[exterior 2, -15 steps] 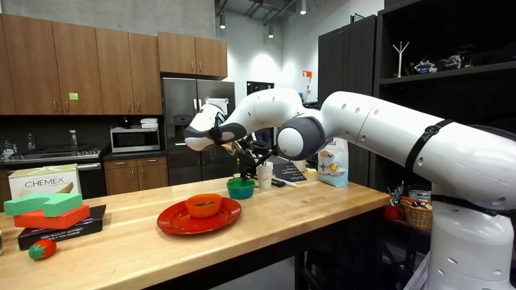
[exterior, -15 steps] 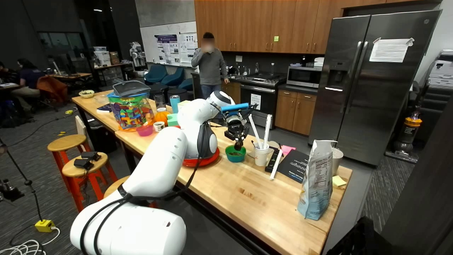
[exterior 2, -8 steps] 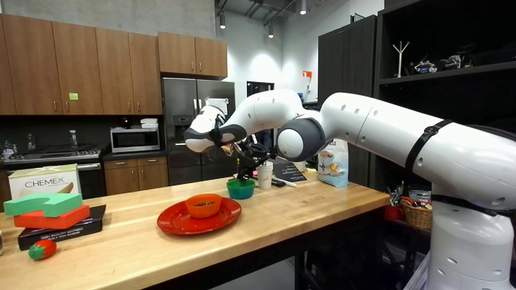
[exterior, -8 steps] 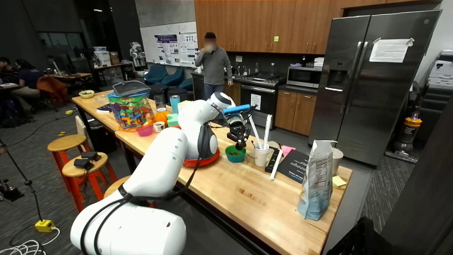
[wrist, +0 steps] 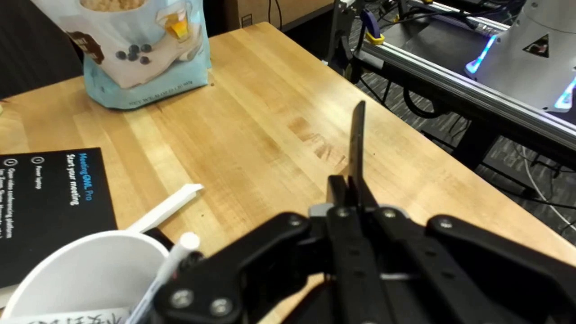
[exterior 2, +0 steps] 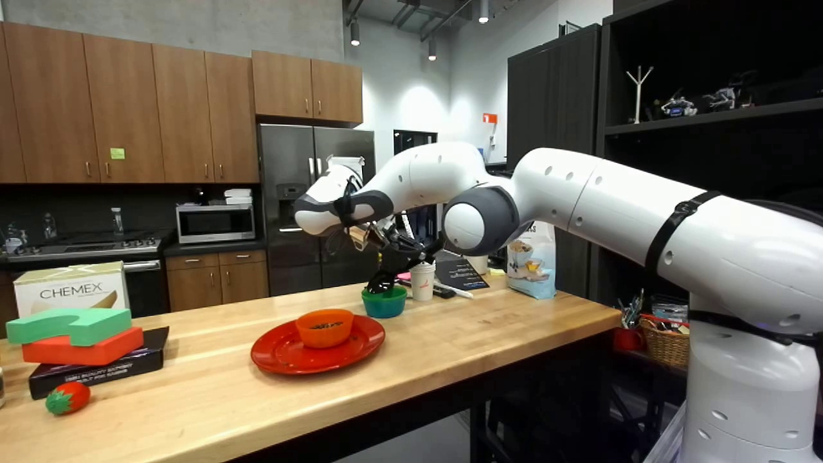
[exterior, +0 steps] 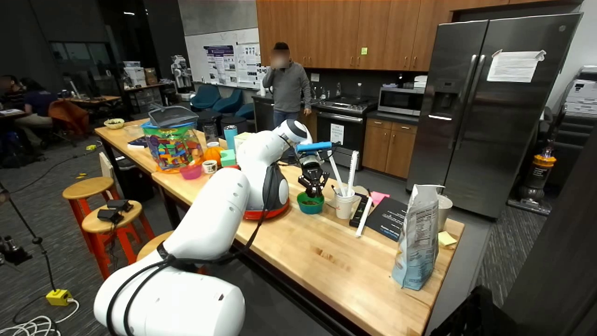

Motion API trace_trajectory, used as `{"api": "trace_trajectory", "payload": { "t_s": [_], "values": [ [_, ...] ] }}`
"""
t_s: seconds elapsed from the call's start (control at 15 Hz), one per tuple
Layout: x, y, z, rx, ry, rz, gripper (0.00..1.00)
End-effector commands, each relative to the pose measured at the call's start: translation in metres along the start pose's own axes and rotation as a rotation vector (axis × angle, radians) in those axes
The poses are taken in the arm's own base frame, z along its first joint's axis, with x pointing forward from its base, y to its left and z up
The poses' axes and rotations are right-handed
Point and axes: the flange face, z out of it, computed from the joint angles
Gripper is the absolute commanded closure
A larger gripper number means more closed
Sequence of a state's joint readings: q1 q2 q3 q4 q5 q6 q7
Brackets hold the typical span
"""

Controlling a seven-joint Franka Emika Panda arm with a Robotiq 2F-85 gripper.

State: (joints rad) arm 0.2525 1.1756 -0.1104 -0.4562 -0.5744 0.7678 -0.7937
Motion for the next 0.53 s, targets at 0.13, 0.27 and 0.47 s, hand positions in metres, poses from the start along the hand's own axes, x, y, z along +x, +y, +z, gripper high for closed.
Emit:
{"api": "trace_trajectory", "payload": {
  "t_s": [0.13,0.27,0.47],
  "values": [
    [-0.005,0.003,0.011,0.103,0.02,-0.052,0.99],
    [-0.007,0.004,0.015,0.129,0.007,-0.055,0.99],
    [-0.009,0.004,0.02,0.16,-0.003,-0.069,0.99]
  ]
}}
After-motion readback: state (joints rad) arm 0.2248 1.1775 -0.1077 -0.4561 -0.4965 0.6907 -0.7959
